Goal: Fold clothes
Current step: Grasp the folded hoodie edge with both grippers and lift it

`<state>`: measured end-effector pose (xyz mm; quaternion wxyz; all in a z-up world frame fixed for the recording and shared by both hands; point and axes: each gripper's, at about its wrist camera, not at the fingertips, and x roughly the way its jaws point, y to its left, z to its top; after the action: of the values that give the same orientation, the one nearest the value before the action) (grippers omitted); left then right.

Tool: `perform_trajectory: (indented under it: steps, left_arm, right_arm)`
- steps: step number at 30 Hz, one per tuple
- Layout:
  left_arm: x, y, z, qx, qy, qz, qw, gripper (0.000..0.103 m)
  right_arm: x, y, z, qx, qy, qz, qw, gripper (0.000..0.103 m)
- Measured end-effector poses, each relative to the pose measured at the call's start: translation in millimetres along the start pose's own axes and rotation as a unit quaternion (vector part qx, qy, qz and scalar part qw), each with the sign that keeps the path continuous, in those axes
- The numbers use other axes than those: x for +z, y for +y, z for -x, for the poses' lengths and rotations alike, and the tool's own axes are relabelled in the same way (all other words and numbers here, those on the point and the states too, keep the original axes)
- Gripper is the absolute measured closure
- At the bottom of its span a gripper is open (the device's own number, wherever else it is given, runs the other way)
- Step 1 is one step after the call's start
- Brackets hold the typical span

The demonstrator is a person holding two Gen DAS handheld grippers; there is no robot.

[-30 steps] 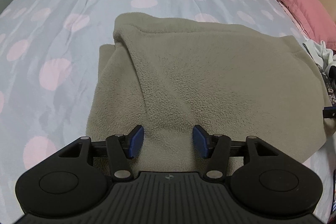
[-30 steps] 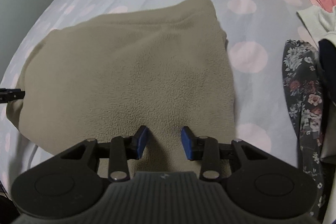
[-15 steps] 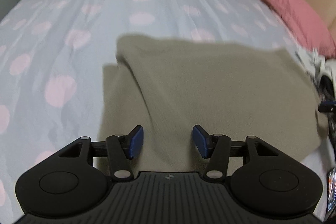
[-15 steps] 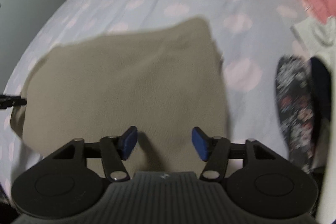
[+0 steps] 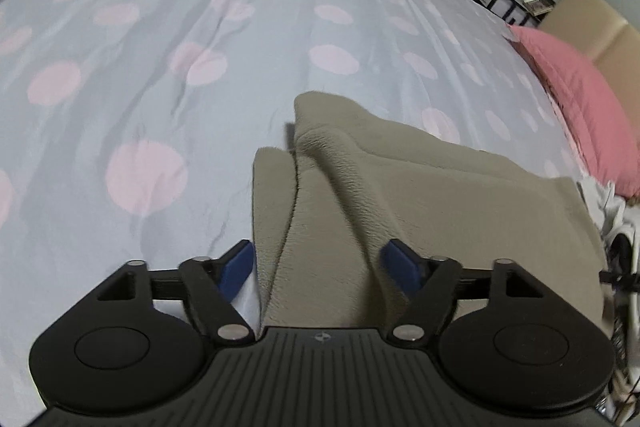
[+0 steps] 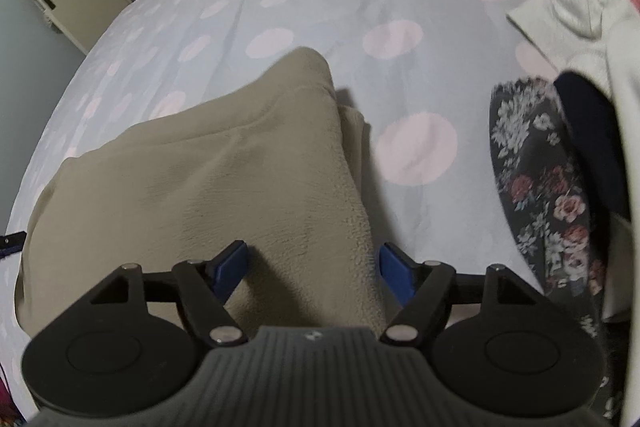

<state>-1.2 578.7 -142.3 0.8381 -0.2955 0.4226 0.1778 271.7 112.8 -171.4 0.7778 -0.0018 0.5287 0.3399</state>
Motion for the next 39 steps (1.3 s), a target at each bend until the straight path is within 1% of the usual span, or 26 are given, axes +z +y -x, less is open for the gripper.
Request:
perform_trajectory:
  steps: [1,2,3,4,9,15,17,18,19,20,22,23,24,26,27,28,29,31,34,39]
  left_arm:
    - [-1.6,3.8,-4.6,-0.005,0.004,0.009,0.9999,0.025]
    - [-3.5,7.5,-9.5,-0.01,0.008,0.019,0.9997,0.024]
    - [-5.3,11.8,-14.6,-0.017,0.013,0.029,0.9993,0.022]
    - [-6.4,16.1,-18.8,-0.024,0.017,0.04,0.9987,0.02]
    - [-13.4,37.9,-38.3,-0.066,0.039,0.108,0.9913,0.019]
    - [-17.6,45.6,-46.2,-0.083,0.04,0.13,0.9873,0.019]
    - [-17.5,45.7,-47.6,-0.084,0.04,0.132,0.9868,0.021]
    - [-17.2,45.2,-48.0,-0.085,0.04,0.133,0.9867,0.024]
    - [-17.1,44.5,-48.4,-0.087,0.04,0.134,0.9864,0.028]
    - [-17.1,43.8,-48.7,-0.09,0.039,0.135,0.9859,0.031]
    - [-17.2,42.5,-49.3,-0.096,0.039,0.138,0.985,0.04]
    - [-17.6,42.2,-49.5,-0.099,0.038,0.14,0.9845,0.042]
    - [-18.3,42.2,-49.7,-0.103,0.036,0.143,0.9837,0.047]
    - [-18.7,40.6,-47.6,-0.106,0.032,0.141,0.9837,0.053]
    - [-18.5,38.7,-45.2,-0.107,0.028,0.137,0.9844,0.059]
    - [-18.2,36.9,-42.9,-0.107,0.025,0.133,0.985,0.063]
    - [-18.0,35.0,-40.4,-0.106,0.021,0.127,0.9861,0.066]
    - [-17.9,32.4,-35.3,-0.104,0.014,0.117,0.9877,0.073]
    - [-18.4,31.6,-28.2,-0.104,0.005,0.114,0.9881,0.078]
    - [-15.2,24.9,-12.7,-0.104,-0.016,0.103,0.9891,0.082]
  right_arm:
    - [-0.4,-2.9,-3.2,0.001,0.002,-0.004,1.0,0.018]
    - [-1.0,-5.9,-6.3,0.001,0.004,-0.008,1.0,0.015]
    - [-1.4,-9.0,-9.0,0.004,0.008,-0.014,1.0,0.014]
    - [-1.8,-12.1,-11.7,0.008,0.013,-0.021,1.0,0.013]
    - [-4.6,-25.6,-24.6,0.035,0.031,-0.072,0.996,0.014]
    - [-7.6,-33.8,-39.6,0.061,0.037,-0.106,0.992,0.013]
    - [-8.2,-35.2,-41.6,0.069,0.036,-0.111,0.991,0.014]
    - [-8.6,-35.5,-42.3,0.072,0.034,-0.113,0.99,0.014]
    - [-8.9,-35.4,-43.0,0.077,0.033,-0.115,0.99,0.019]
    - [-9.0,-35.4,-44.0,0.089,0.032,-0.12,0.988,0.029]
    - [-8.9,-34.9,-46.1,0.106,0.032,-0.134,0.985,0.042]
    - [-8.7,-34.3,-47.3,0.11,0.033,-0.143,0.983,0.043]
    - [-8.6,-32.3,-47.5,0.109,0.032,-0.142,0.983,0.043]
    - [-7.9,-28.0,-46.4,0.107,0.03,-0.137,0.984,0.052]
    - [-7.3,-25.7,-45.1,0.107,0.029,-0.135,0.985,0.054]
    - [-6.3,-23.5,-41.1,0.108,0.024,-0.131,0.985,0.058]
    - [-5.2,-21.2,-36.5,0.109,0.018,-0.126,0.986,0.062]
    - [-3.1,-16.6,-27.3,0.111,0.008,-0.115,0.987,0.066]
    - [0.2,-9.7,-13.5,0.114,-0.009,-0.1,0.988,0.07]
    - [5.6,1.7,9.5,0.119,-0.036,-0.074,0.989,0.074]
